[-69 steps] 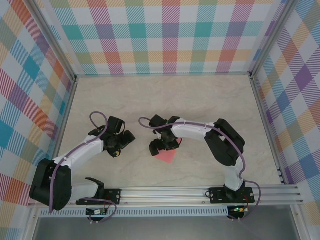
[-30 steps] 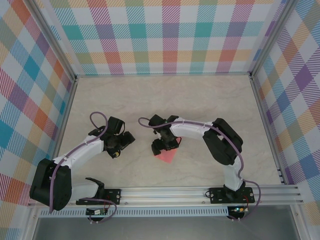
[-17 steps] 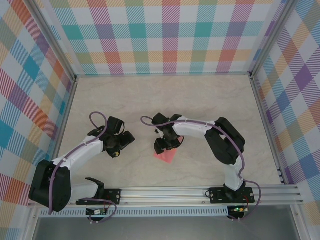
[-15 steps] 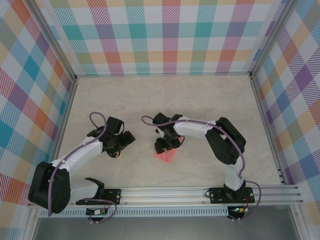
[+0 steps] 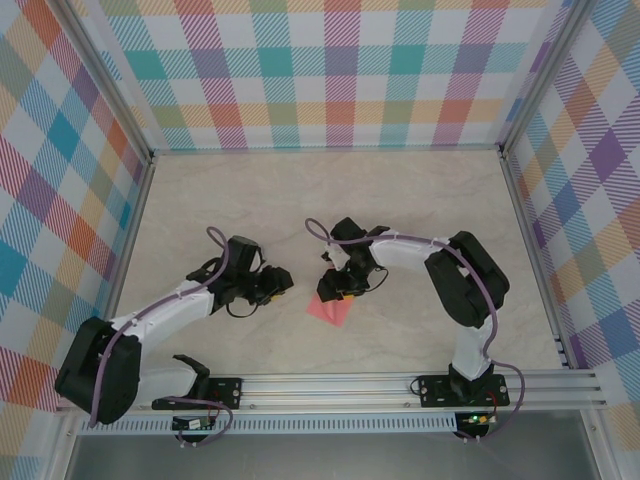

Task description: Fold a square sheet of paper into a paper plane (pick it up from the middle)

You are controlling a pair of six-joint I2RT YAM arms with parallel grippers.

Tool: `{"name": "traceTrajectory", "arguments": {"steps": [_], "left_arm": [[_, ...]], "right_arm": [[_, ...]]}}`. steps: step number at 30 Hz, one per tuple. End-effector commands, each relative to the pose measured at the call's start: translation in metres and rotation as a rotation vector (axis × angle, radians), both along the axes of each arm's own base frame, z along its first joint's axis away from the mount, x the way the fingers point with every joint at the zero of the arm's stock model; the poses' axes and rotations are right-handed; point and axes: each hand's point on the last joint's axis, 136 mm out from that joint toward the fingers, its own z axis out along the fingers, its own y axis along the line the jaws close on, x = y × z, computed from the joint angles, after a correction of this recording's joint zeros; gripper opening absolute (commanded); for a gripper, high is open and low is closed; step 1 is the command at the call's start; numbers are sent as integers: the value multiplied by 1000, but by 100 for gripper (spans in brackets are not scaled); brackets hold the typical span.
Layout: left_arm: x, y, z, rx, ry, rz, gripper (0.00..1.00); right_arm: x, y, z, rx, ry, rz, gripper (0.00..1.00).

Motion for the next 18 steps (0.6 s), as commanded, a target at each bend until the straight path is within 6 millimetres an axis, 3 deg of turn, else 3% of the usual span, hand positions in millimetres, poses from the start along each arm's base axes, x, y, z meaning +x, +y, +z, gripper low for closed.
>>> {"name": "traceTrajectory", "arguments": {"steps": [1,11,18], "left_arm": [[0,-24,1,-61,-7,-60,31],[-8,-61,-30,-17,68,-127,14],[-15,-60,-53,83,112,-134,8]], "right_arm": [[-6,-25,-39,-81,9,24,57],[0,-23,-26,6,22,-9,57],[2,-18,-14,52,30,-24,59]]}}
